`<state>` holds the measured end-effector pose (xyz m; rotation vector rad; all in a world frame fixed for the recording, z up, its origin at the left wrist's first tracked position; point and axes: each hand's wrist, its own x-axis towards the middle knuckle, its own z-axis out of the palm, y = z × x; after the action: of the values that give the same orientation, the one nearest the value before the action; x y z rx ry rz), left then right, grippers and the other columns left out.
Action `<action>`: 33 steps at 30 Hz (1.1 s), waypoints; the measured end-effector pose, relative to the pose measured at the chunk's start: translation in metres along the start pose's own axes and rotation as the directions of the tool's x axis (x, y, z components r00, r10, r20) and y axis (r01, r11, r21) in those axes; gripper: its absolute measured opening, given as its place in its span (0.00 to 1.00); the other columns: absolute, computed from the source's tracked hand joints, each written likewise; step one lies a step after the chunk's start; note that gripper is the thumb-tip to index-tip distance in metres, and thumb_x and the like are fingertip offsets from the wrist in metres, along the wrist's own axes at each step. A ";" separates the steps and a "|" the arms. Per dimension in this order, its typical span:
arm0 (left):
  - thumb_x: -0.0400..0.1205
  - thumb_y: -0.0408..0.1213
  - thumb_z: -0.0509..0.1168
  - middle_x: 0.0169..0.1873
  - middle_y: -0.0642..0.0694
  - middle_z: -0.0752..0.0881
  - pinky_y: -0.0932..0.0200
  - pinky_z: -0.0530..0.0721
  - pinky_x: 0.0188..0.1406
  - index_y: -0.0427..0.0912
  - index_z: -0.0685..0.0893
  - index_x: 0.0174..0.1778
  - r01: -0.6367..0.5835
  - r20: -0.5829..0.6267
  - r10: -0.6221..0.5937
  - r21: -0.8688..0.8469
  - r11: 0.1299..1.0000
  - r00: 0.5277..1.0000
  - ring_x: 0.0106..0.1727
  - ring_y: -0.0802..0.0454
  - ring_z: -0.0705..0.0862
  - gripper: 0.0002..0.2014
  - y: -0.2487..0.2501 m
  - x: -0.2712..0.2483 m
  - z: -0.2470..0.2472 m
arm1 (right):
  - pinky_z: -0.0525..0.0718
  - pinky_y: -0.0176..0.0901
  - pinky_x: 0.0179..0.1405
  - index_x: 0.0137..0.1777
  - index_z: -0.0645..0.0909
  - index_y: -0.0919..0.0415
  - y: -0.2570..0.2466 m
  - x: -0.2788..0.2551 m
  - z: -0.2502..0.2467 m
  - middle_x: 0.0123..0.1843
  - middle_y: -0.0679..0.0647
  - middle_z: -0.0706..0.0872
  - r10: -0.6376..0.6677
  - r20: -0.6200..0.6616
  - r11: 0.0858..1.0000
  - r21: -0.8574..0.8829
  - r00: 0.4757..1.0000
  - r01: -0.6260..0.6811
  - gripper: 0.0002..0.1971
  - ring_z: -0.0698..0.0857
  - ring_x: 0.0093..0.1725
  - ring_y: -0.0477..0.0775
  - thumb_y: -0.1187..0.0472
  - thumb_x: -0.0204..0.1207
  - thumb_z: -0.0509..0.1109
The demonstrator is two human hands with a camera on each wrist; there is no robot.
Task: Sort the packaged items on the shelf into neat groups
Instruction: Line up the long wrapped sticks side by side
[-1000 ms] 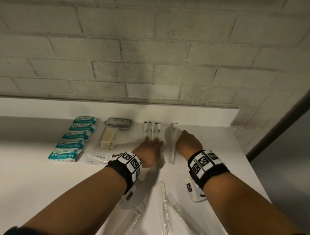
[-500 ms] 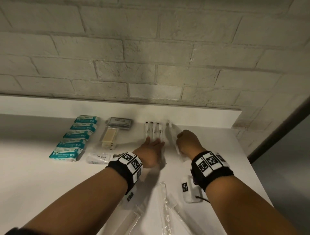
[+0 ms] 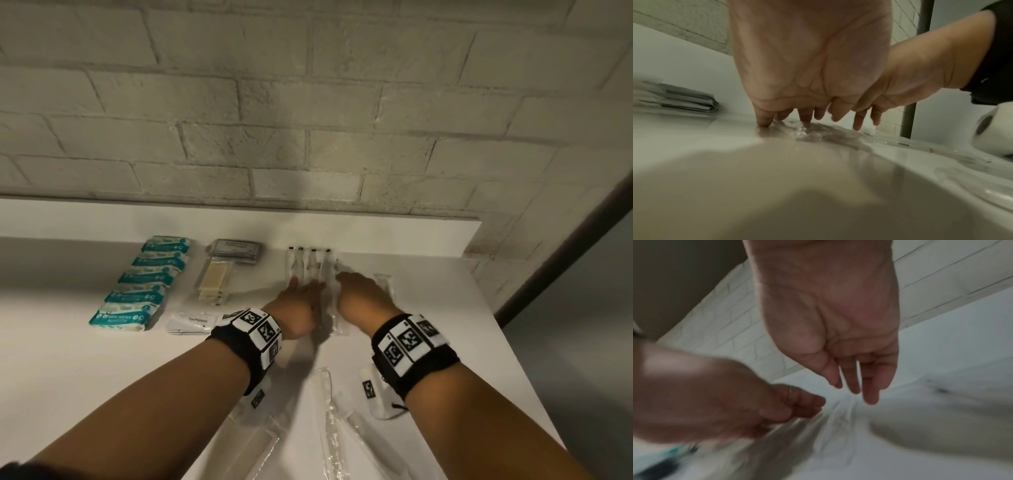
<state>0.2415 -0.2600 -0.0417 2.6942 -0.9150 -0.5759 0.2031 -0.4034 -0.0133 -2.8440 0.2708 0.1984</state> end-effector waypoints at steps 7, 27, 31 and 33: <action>0.87 0.50 0.46 0.85 0.50 0.42 0.35 0.45 0.82 0.53 0.46 0.84 -0.053 0.071 0.046 0.088 0.995 0.996 0.84 0.39 0.38 0.29 0.022 -0.011 -0.006 | 0.74 0.49 0.70 0.80 0.66 0.60 0.053 -0.021 -0.038 0.77 0.60 0.75 0.354 0.190 0.935 -0.052 0.916 -0.350 0.27 0.76 0.73 0.61 0.67 0.81 0.62; 0.87 0.47 0.49 0.84 0.42 0.35 0.39 0.45 0.82 0.45 0.42 0.85 0.001 -0.008 -0.001 0.051 0.999 1.000 0.85 0.40 0.37 0.32 0.019 -0.012 -0.012 | 0.74 0.46 0.66 0.71 0.76 0.61 0.031 0.031 -0.016 0.70 0.62 0.77 0.052 0.019 0.992 0.111 0.998 -0.053 0.19 0.77 0.69 0.61 0.59 0.81 0.63; 0.88 0.48 0.48 0.83 0.34 0.38 0.38 0.45 0.82 0.37 0.42 0.84 0.167 -0.009 -0.167 0.008 0.986 0.986 0.84 0.35 0.40 0.34 0.008 -0.009 -0.019 | 0.74 0.43 0.65 0.68 0.79 0.64 0.034 0.016 -0.013 0.69 0.60 0.81 -0.004 0.160 1.000 -0.015 0.987 0.006 0.17 0.79 0.68 0.60 0.60 0.84 0.57; 0.88 0.49 0.47 0.84 0.34 0.41 0.39 0.47 0.82 0.35 0.44 0.83 0.199 0.040 -0.199 0.007 0.980 0.979 0.84 0.35 0.43 0.33 0.003 -0.005 -0.018 | 0.77 0.44 0.63 0.64 0.81 0.66 0.031 0.013 -0.008 0.65 0.61 0.83 0.006 0.213 0.998 -0.060 0.977 0.006 0.17 0.82 0.63 0.60 0.62 0.85 0.55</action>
<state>0.2438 -0.2576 -0.0231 2.8053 -0.6591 -0.6718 0.2109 -0.4366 -0.0162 -2.8497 0.2227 0.5162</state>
